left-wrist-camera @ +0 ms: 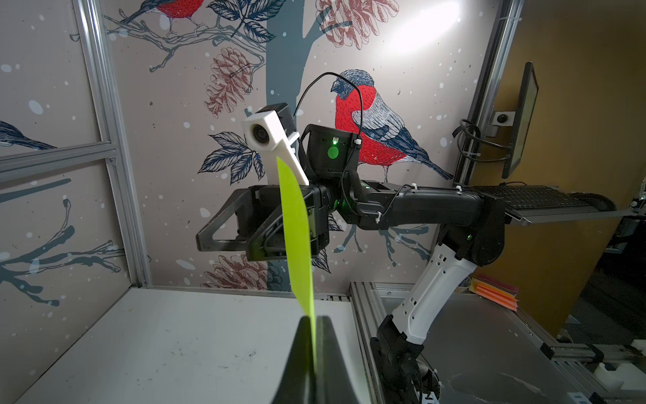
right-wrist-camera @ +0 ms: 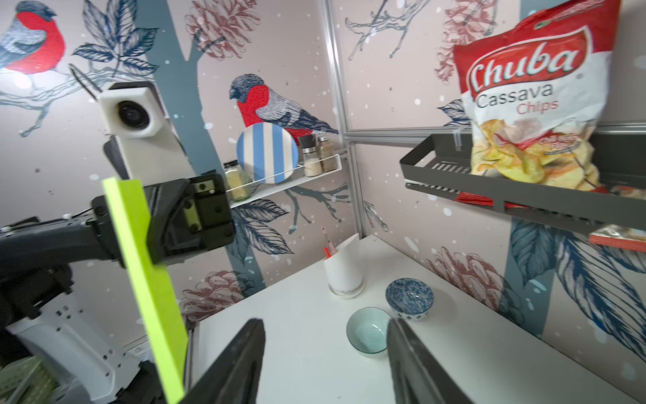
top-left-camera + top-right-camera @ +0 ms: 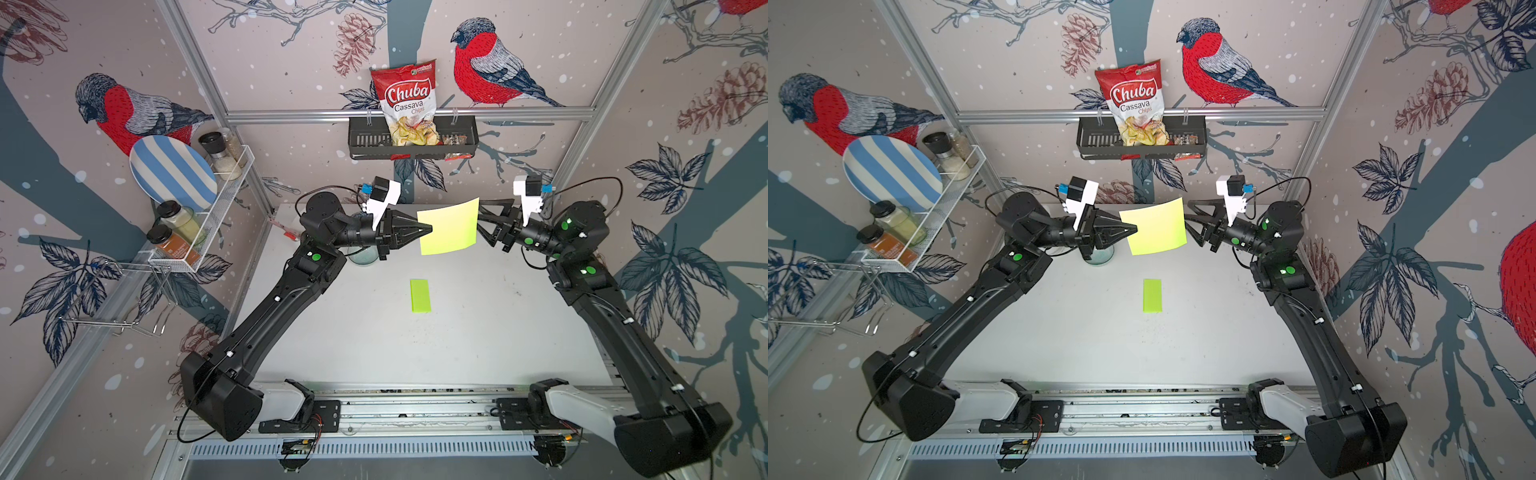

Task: Fold the square paper along the opposite sides
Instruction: Fold the paper.

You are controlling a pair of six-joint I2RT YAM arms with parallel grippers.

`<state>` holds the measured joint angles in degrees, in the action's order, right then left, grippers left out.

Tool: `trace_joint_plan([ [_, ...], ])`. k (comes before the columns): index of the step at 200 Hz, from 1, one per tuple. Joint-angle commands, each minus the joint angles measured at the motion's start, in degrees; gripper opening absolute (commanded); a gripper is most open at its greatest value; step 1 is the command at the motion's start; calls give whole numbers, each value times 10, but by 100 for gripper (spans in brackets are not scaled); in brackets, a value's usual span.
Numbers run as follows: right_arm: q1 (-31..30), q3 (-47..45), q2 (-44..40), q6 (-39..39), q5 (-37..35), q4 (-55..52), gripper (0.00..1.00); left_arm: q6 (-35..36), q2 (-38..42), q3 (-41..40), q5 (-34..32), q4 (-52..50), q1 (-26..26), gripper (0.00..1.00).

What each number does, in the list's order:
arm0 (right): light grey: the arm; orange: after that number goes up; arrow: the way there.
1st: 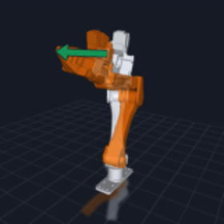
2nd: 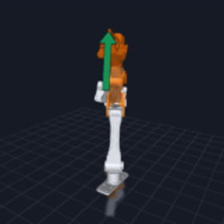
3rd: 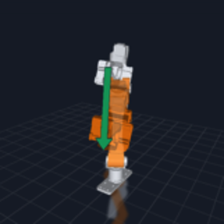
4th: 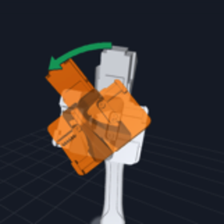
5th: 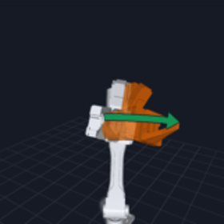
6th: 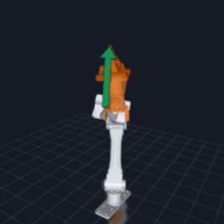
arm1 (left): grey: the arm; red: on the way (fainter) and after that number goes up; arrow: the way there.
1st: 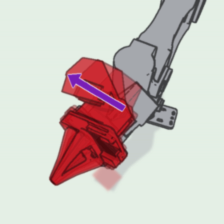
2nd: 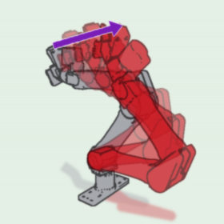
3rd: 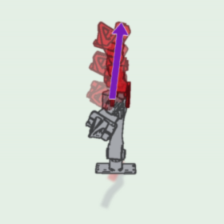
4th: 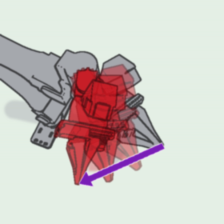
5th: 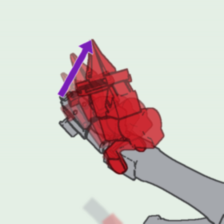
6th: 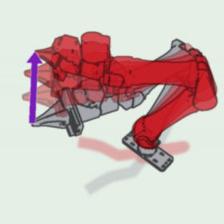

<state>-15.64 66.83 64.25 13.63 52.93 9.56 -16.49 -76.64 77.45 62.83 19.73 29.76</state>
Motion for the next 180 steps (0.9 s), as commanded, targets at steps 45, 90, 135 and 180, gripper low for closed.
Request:
trace_joint_plan([
  [45,-8,-9,-24,-26,78,16,60,70,-9,31,-42,-83,-3,0],
  [90,-23,-2,-23,-42,82,-8,60,85,-17,36,-62,-106,-3,0],
  [135,-52,13,-20,-77,78,-53,61,95,-18,38,-76,-118,-3,0],
  [180,-70,20,-14,-94,74,-75,61,97,-19,39,-81,-121,-3,0],
])
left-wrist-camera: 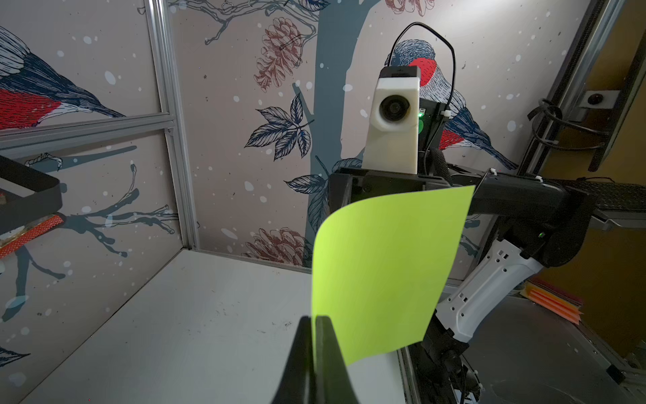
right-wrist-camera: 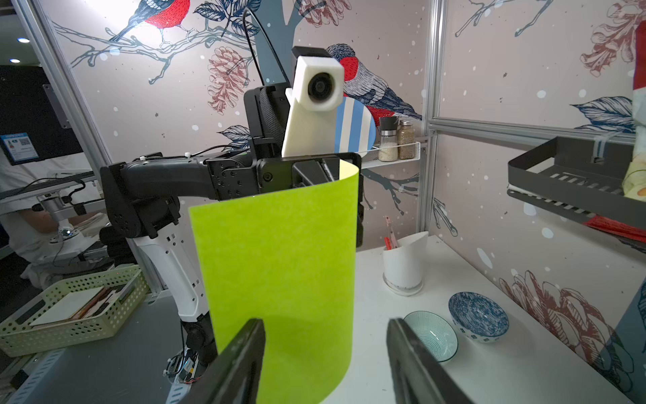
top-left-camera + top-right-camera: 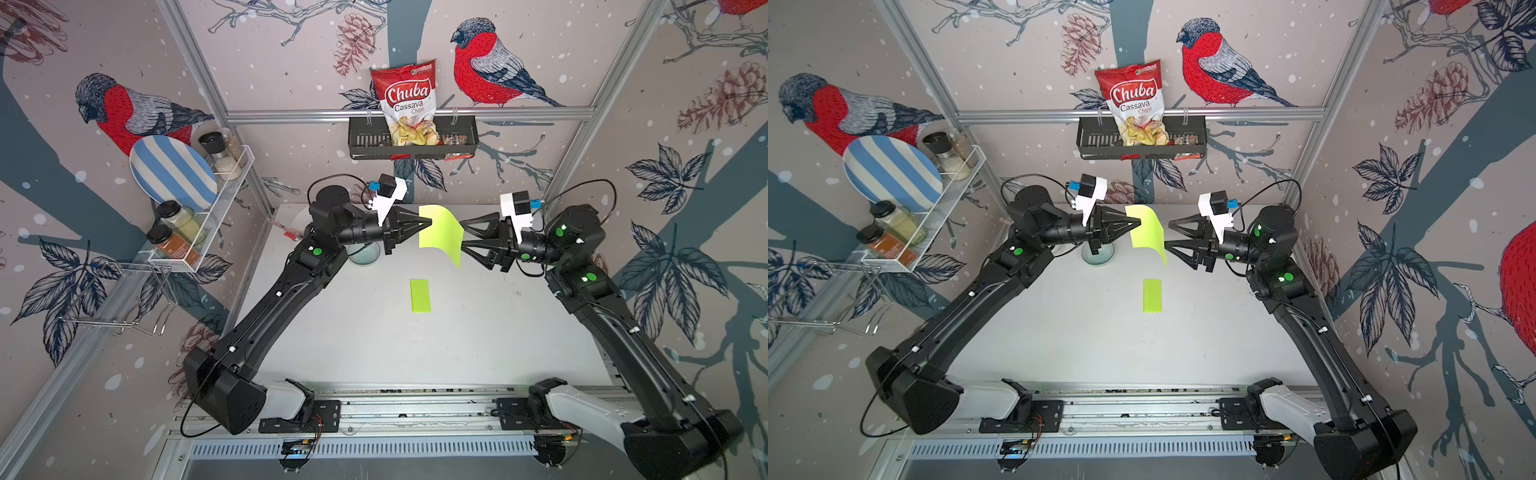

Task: Fold the square paper along the opposite sides
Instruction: Fold the paper.

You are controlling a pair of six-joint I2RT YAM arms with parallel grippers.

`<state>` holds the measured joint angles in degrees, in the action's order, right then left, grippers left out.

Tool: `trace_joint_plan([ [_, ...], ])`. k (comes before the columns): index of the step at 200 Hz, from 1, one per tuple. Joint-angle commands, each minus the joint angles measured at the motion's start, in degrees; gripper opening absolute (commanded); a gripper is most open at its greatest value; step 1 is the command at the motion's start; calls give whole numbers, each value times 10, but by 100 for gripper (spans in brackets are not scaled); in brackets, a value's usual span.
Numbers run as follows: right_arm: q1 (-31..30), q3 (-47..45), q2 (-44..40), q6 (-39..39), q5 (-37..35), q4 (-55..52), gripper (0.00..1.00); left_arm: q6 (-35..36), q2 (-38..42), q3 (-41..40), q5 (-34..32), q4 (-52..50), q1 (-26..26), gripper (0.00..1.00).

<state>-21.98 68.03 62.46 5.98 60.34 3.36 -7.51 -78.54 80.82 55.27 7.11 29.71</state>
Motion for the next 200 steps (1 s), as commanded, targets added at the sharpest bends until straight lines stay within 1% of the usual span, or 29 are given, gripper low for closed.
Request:
trace_joint_plan([
  [1,-7,8,4,-18,0,-13,61,7,0,6,-5,5,-2,0],
  [131,-51,38,57,-26,-15,-9,62,4,-2,5,4,5,-2,0],
  [200,-62,56,86,-33,-23,-8,62,-10,-5,-4,33,19,-2,0],
])
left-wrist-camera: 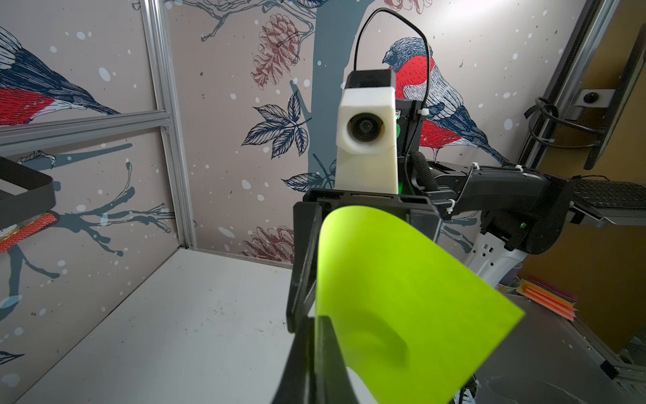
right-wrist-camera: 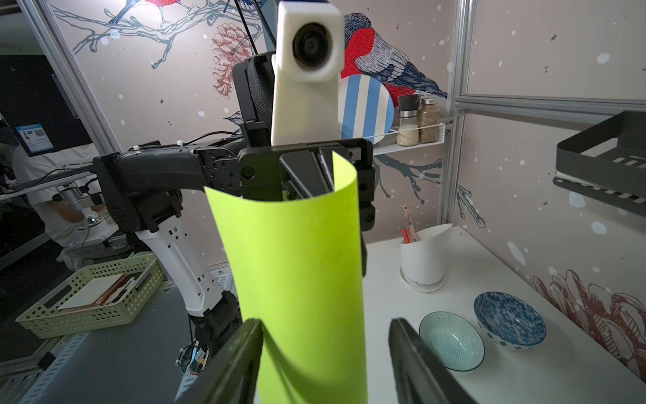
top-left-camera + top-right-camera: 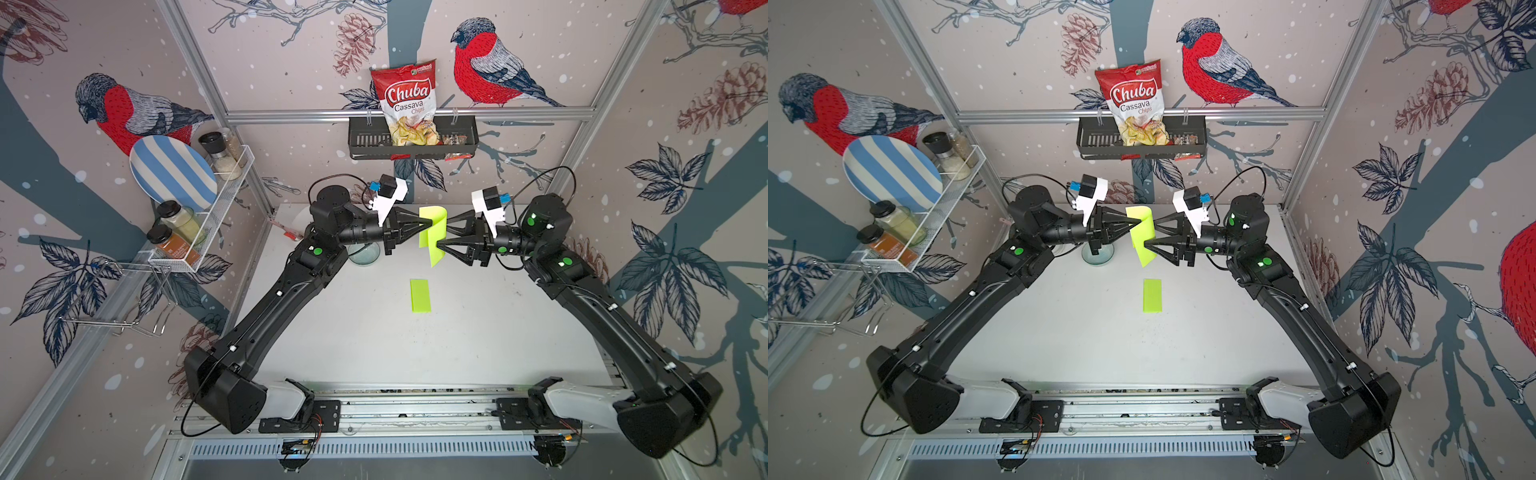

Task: Fold the square paper along the opposite sides
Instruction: Fold the paper.

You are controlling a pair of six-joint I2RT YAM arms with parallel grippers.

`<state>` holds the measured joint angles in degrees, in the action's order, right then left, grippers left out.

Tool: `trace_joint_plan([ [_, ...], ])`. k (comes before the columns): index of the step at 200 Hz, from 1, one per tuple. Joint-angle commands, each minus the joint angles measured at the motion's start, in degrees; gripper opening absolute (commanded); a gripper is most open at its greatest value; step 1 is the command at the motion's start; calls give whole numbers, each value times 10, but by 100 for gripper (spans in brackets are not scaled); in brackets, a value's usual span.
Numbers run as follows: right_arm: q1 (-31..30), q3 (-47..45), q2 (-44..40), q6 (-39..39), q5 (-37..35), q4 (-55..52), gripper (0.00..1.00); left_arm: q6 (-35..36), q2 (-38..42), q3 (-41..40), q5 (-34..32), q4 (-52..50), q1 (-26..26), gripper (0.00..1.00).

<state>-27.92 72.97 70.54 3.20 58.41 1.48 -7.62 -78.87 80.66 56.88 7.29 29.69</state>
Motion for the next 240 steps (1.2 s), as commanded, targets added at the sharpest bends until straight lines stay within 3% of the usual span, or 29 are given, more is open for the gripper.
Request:
trace_joint_plan([
  [1,-2,6,5,-6,-3,11,62,-9,-1,-2,17,18,-2,0],
  [119,-7,2,8,-7,-1,17,38,-15,1,-9,26,31,-2,0],
  [240,-7,4,10,-1,1,30,34,-19,-3,-11,27,38,-2,0],
])
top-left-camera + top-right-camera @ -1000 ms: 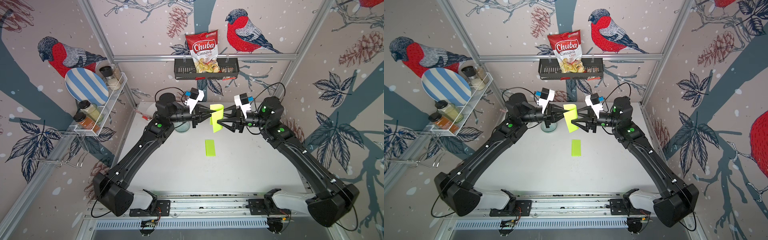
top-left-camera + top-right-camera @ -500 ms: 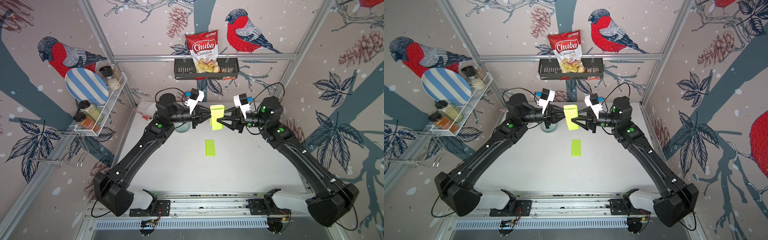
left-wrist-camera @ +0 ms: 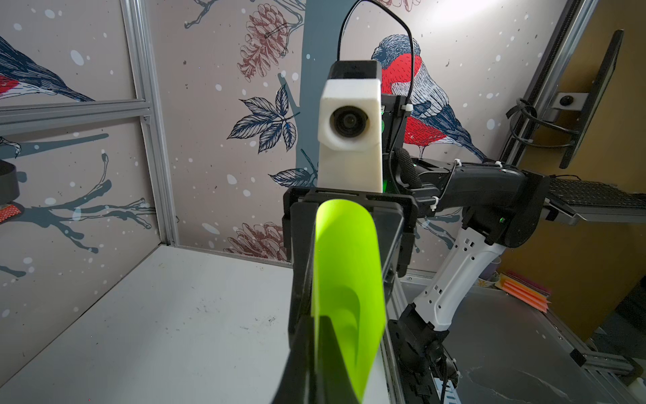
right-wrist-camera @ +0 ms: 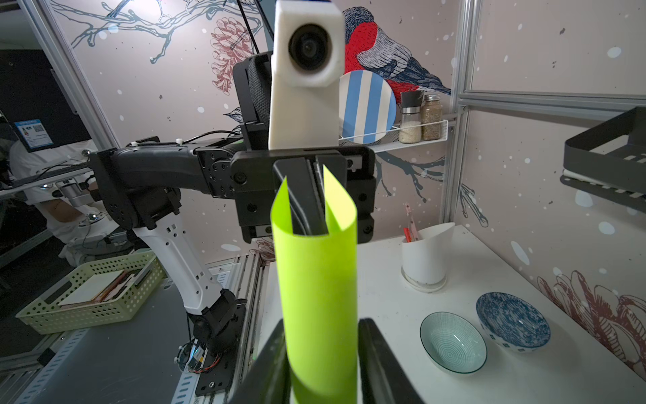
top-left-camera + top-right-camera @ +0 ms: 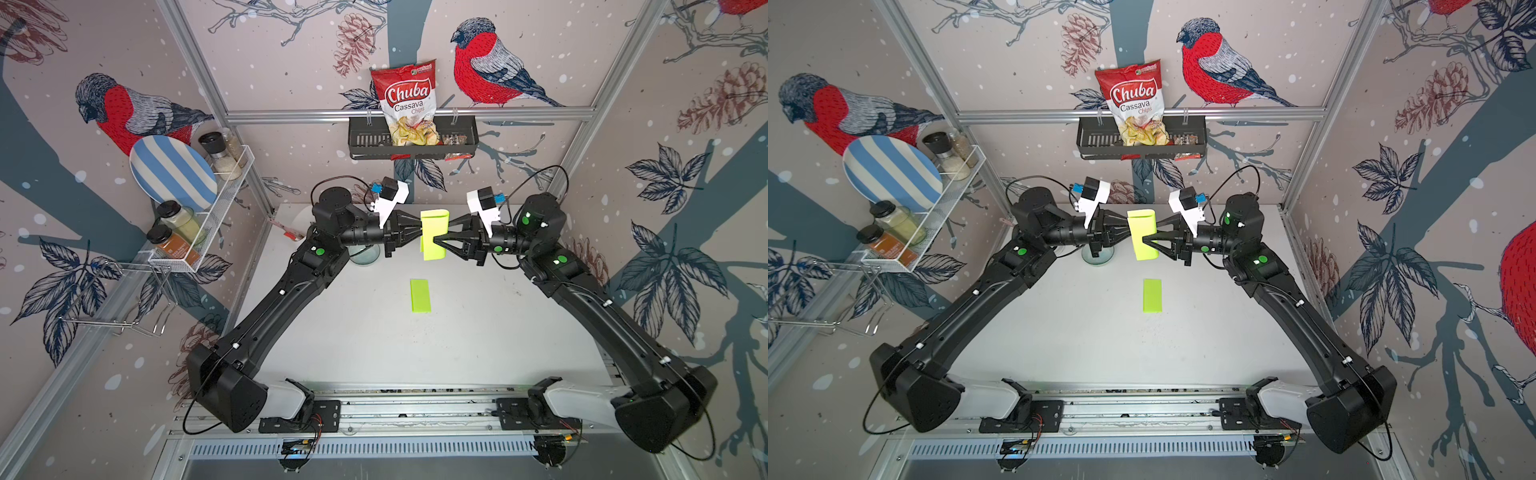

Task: Fold the square paper along the opposite sides
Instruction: Fold the paper.

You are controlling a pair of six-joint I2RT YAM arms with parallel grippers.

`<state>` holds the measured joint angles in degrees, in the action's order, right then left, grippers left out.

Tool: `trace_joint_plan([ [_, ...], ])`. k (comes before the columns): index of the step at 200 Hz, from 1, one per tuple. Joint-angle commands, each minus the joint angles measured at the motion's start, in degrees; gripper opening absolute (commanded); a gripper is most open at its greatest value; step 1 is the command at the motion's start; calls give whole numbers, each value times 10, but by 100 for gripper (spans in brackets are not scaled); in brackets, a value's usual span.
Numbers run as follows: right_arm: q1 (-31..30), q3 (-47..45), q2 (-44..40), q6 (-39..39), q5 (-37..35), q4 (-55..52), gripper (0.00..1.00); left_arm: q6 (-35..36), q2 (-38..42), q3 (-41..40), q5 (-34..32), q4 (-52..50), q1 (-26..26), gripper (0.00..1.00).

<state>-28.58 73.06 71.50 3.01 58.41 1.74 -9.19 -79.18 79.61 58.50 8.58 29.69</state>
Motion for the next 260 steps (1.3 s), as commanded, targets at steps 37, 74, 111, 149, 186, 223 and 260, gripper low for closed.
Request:
trace_joint_plan([
  [37,0,3,0,4,1,31,31,-4,-1,-1,11,26,-2,0],
  [74,-1,3,1,5,1,33,30,-4,-1,-2,11,27,-2,0],
  [111,-2,3,0,2,4,29,29,-2,1,-2,10,26,-2,0],
  [149,-6,4,15,-6,4,21,28,-1,1,-2,9,24,-2,0],
  [186,-8,6,16,-11,2,13,27,0,2,-2,9,23,-2,0],
  [223,-8,6,16,-11,-1,13,26,1,2,-2,9,22,-2,0],
  [260,-8,6,11,-10,-3,16,25,2,1,-3,9,22,-2,0],
])
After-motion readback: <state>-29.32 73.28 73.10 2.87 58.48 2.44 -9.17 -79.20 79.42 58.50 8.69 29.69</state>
